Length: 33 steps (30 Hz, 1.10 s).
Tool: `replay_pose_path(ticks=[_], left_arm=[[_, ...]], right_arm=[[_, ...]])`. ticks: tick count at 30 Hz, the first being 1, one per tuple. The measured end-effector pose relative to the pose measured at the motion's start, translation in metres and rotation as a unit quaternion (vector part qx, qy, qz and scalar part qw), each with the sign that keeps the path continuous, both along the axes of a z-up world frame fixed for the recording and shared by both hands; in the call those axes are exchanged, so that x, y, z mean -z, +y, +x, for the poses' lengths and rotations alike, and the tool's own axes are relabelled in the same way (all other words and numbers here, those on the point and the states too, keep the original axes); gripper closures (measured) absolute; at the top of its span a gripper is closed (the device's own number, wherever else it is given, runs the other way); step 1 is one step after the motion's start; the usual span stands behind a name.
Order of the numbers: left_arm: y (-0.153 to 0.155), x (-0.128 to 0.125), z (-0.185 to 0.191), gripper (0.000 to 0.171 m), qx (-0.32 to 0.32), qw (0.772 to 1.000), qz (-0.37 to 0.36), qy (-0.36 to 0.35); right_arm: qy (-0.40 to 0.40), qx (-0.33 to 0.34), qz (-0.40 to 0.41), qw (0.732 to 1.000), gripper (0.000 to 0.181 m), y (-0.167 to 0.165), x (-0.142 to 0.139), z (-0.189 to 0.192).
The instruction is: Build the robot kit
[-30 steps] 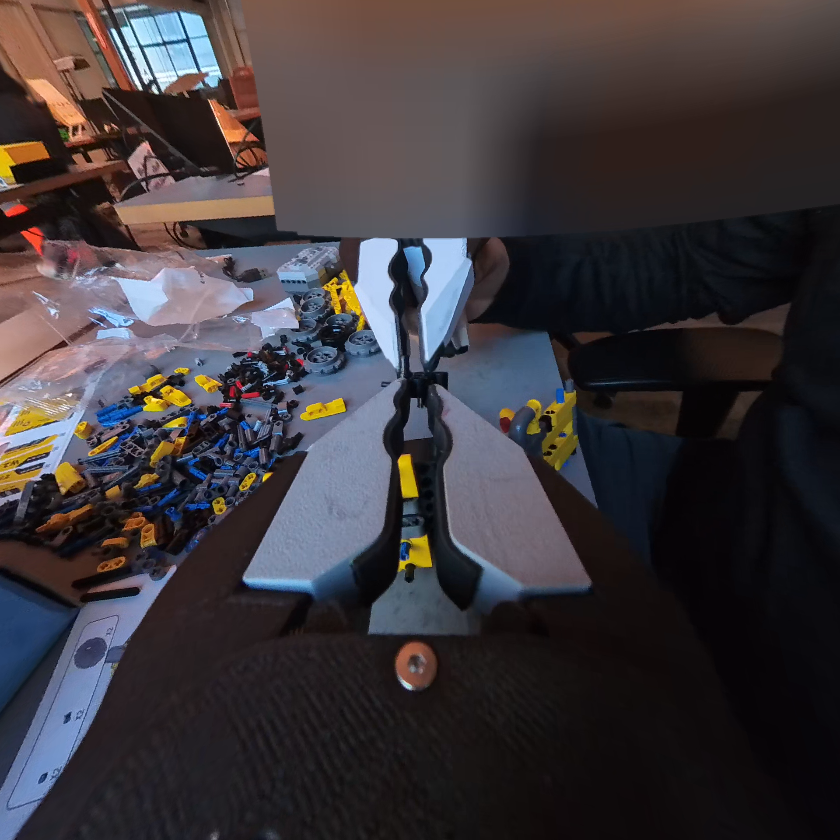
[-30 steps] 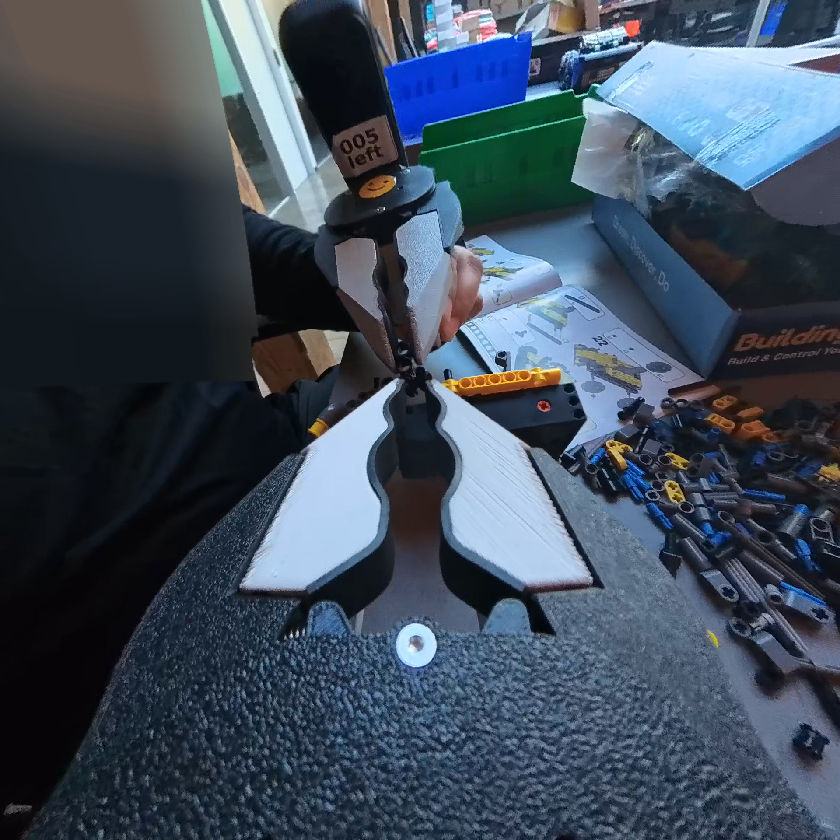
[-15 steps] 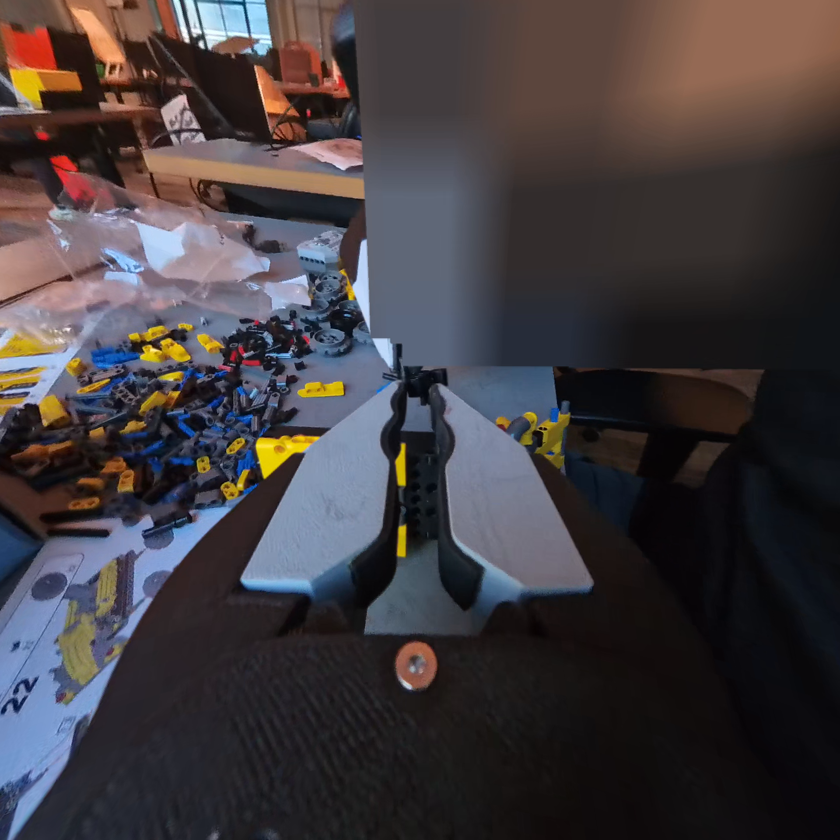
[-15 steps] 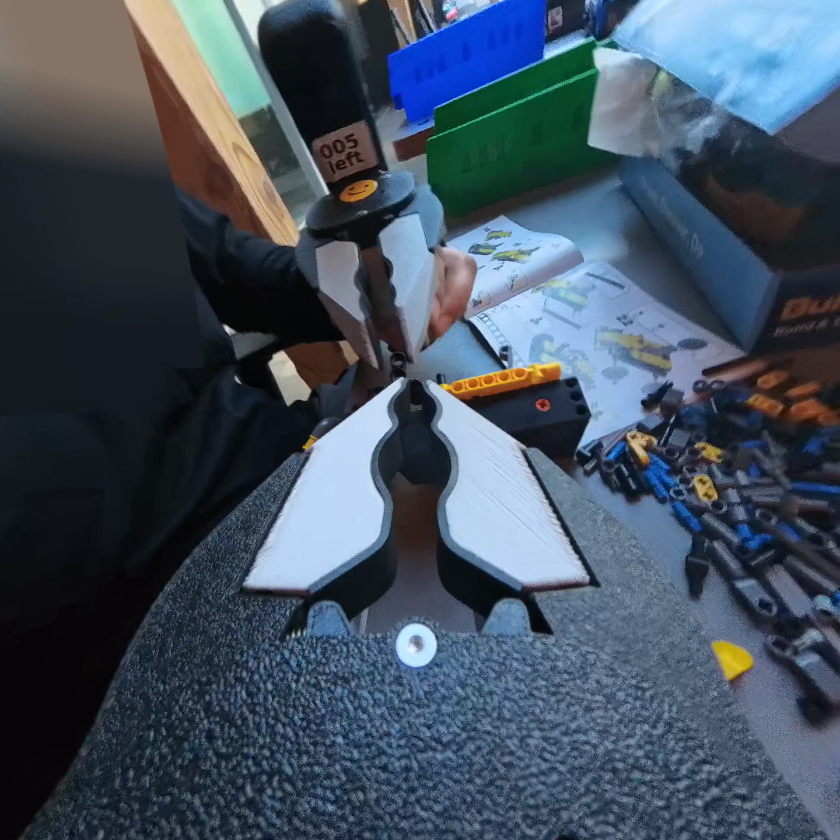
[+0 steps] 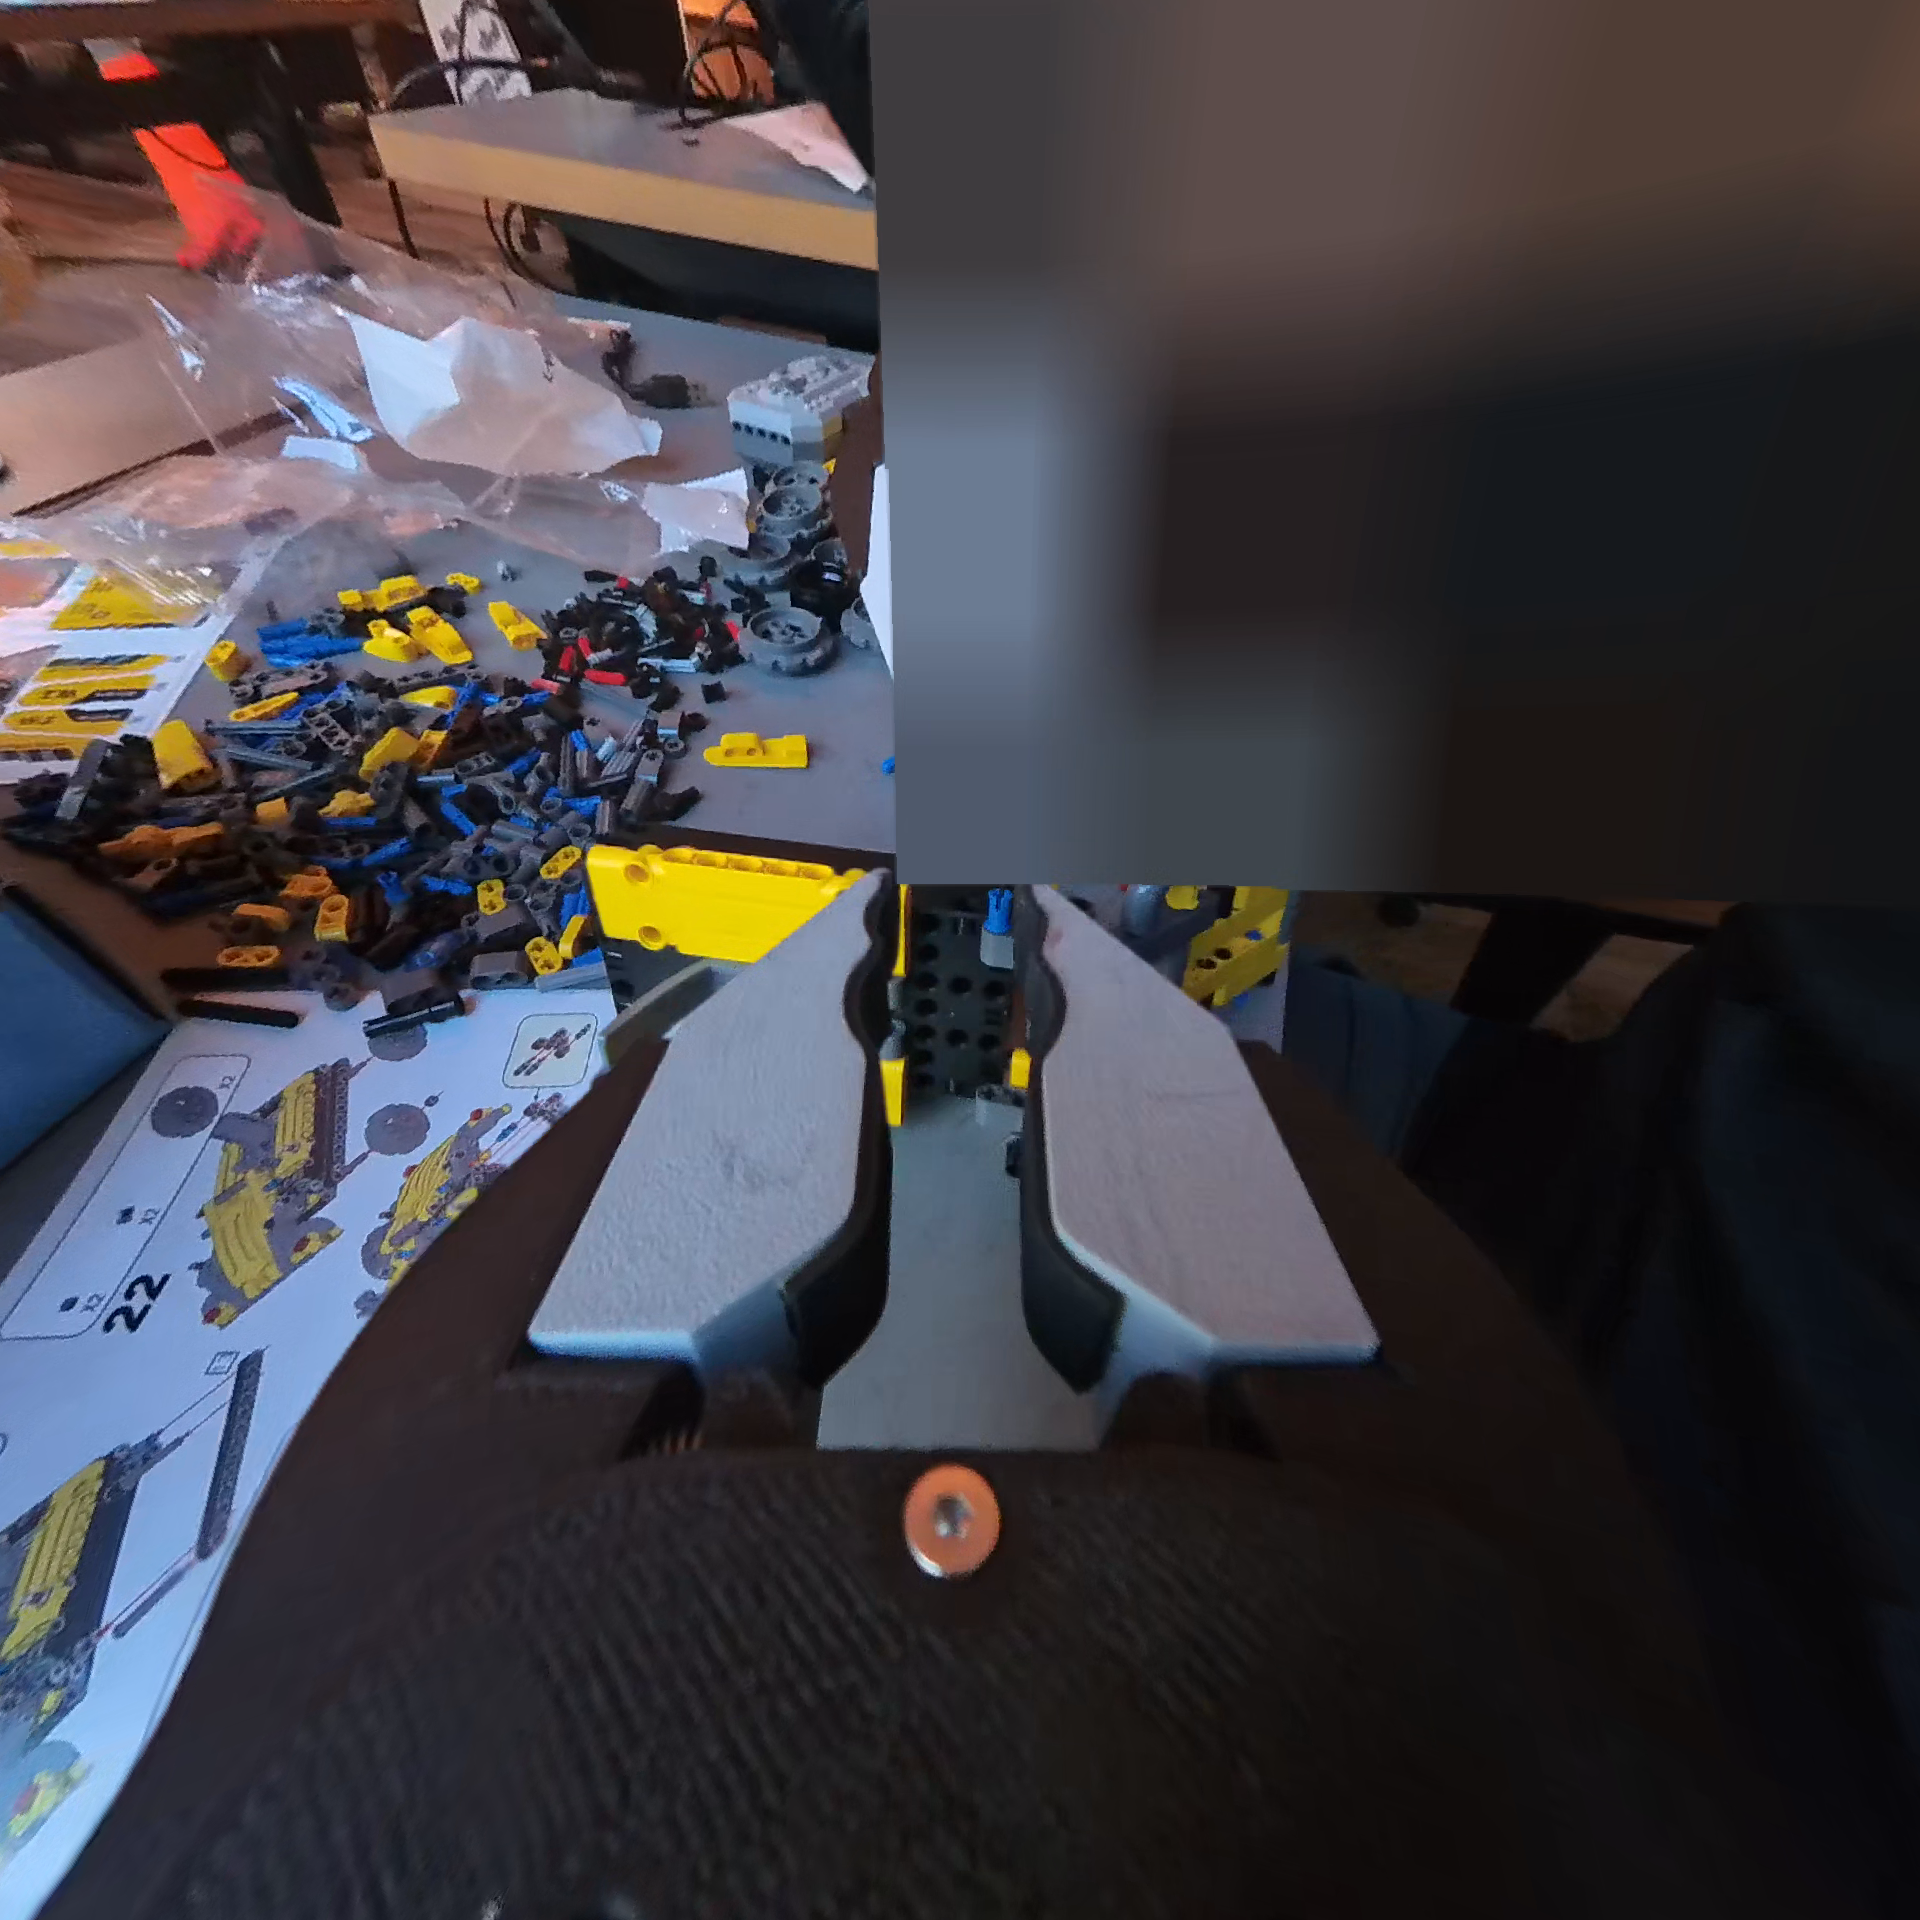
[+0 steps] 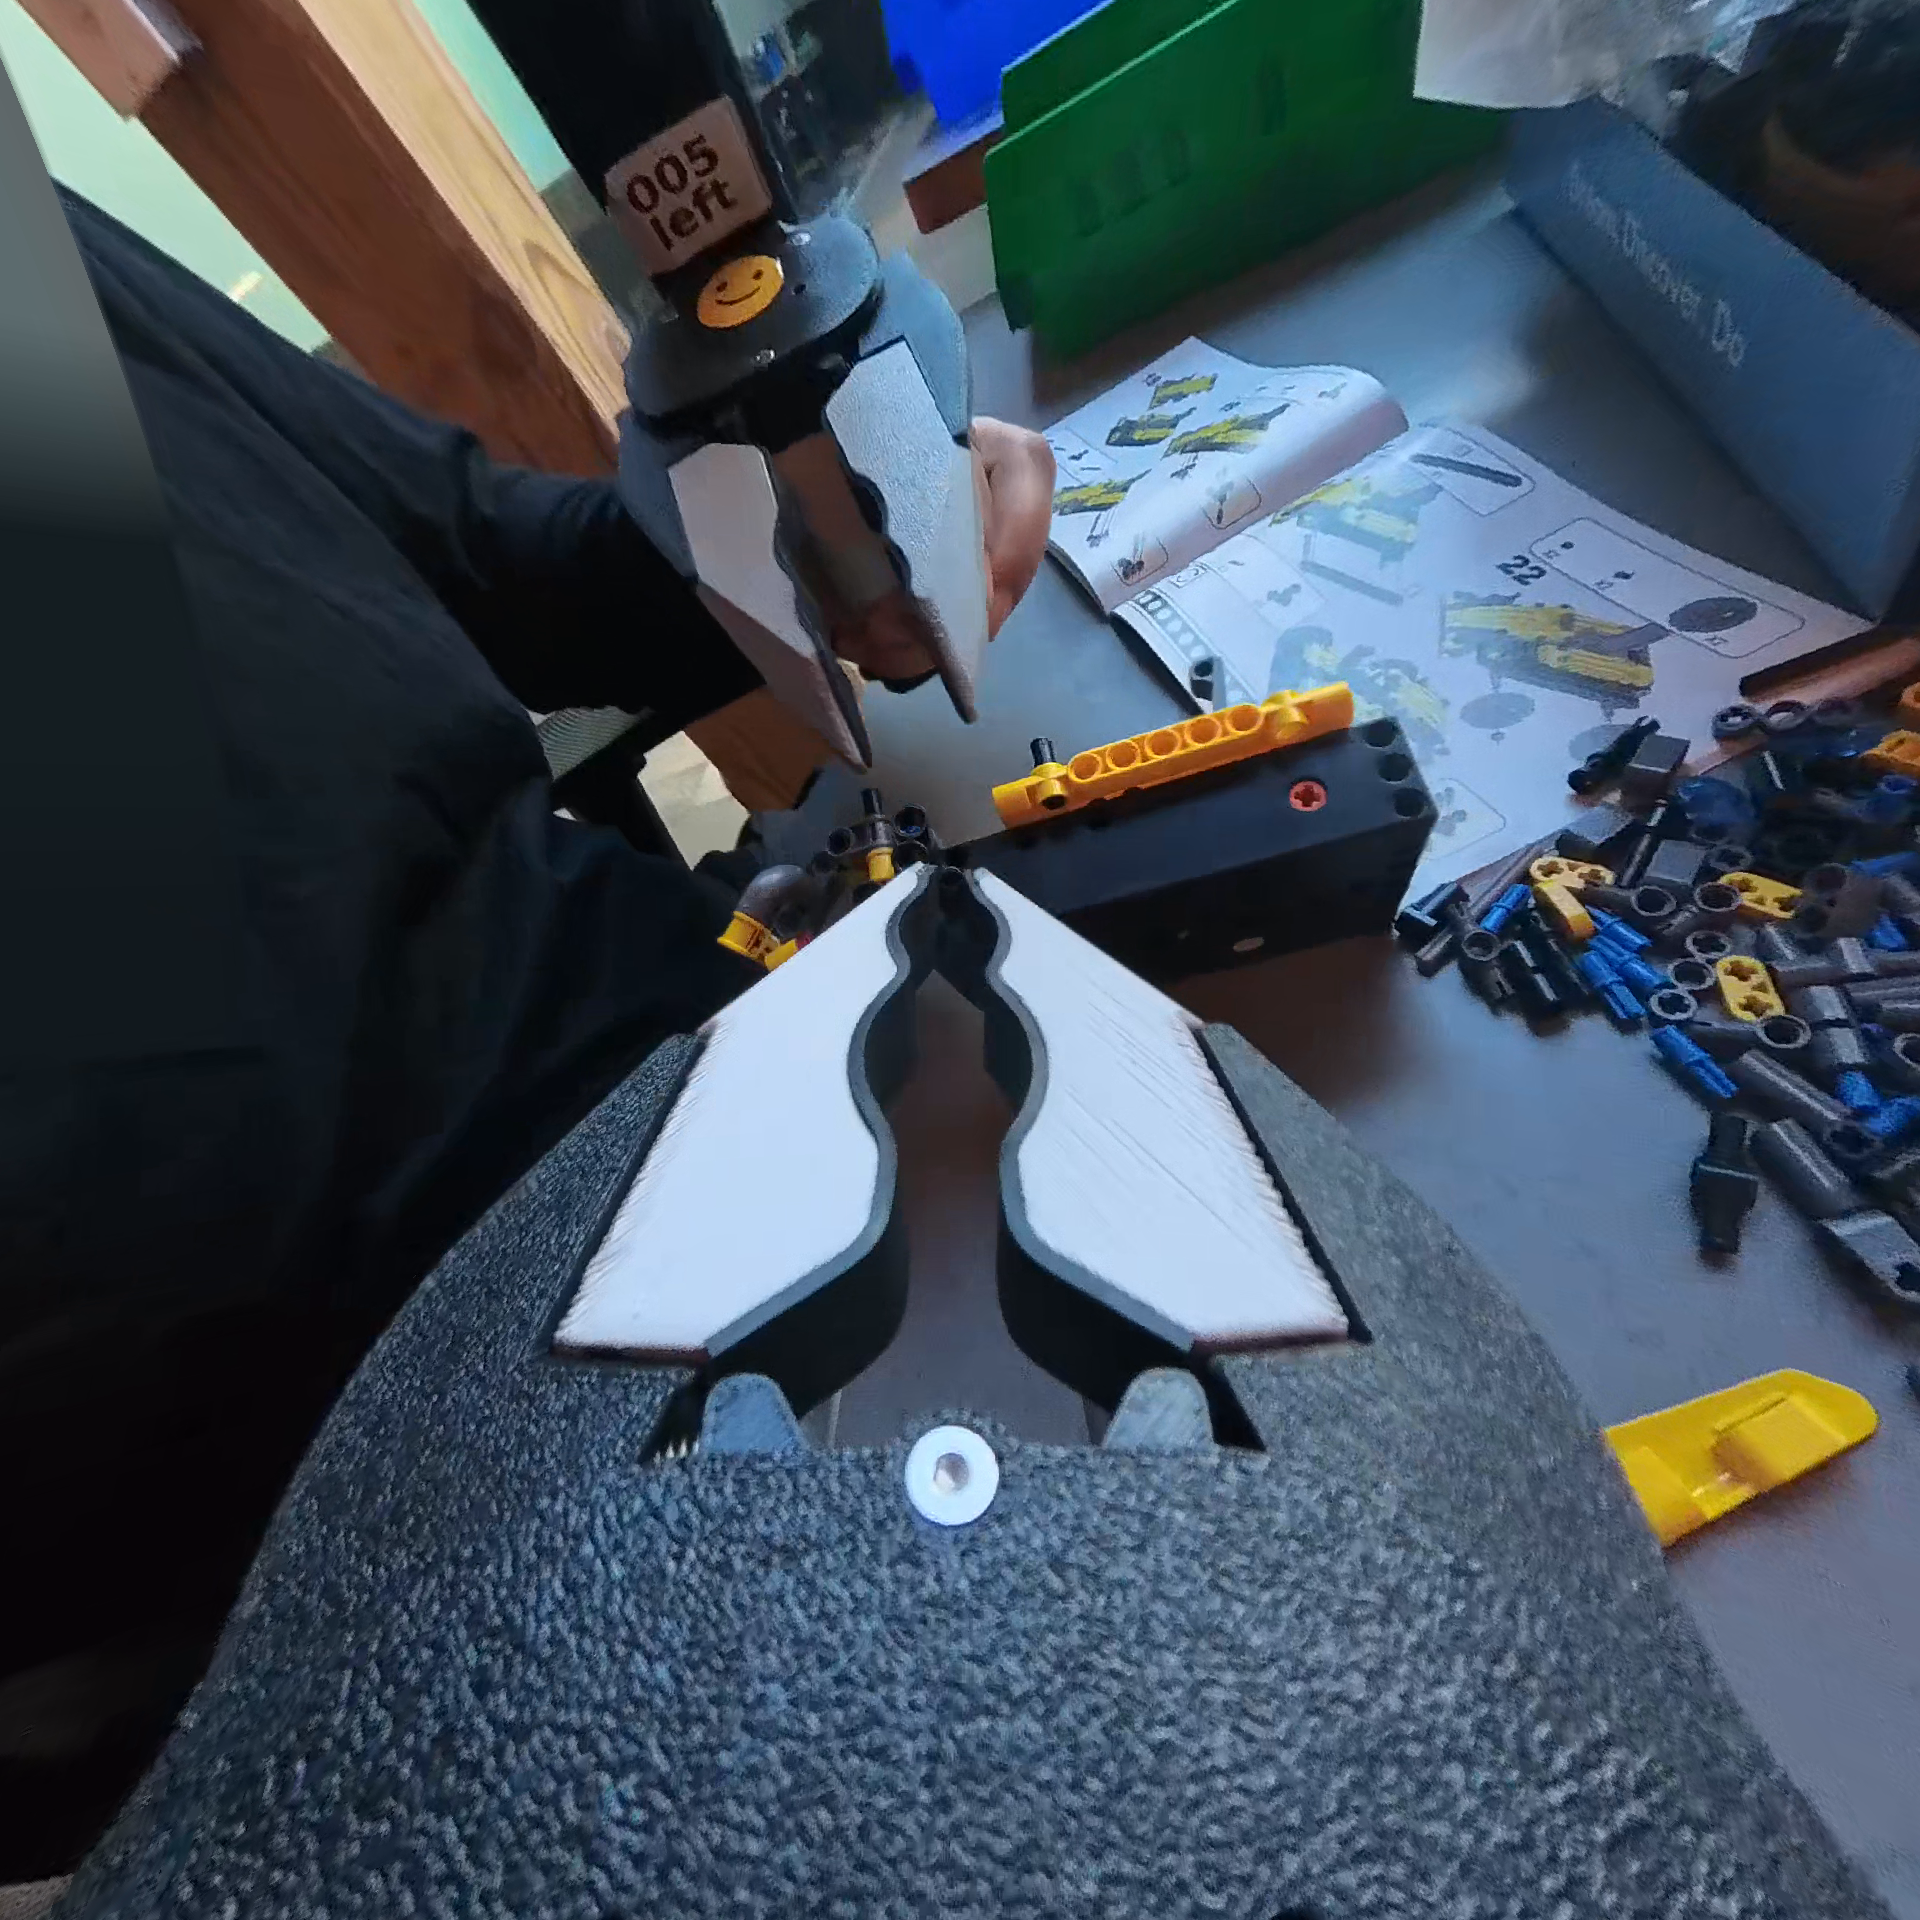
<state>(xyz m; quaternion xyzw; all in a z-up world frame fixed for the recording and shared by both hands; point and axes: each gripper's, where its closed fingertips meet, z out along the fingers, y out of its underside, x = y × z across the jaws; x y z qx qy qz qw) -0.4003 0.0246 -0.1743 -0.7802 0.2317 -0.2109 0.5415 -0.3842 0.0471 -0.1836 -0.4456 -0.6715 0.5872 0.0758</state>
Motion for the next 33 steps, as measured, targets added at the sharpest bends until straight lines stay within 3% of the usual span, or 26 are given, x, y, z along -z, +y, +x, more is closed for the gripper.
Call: replay_pose_path(ticks=[9, 33], left_arm=[[0.0069, 0.0049, 0.0042, 0.155, 0.014, 0.999, -0.031, -0.003], [0.002, 0.0107, 0.0027, 0.158, 0.021, 0.999, -0.032, -0.009]], right_arm=[[0.009, -0.001, 0.052, 0.999, 0.177, -0.0046, 0.0024, -0.0009], [0.004, -0.004, 0.053, 0.999, 0.177, -0.0067, 0.0005, -0.004]])
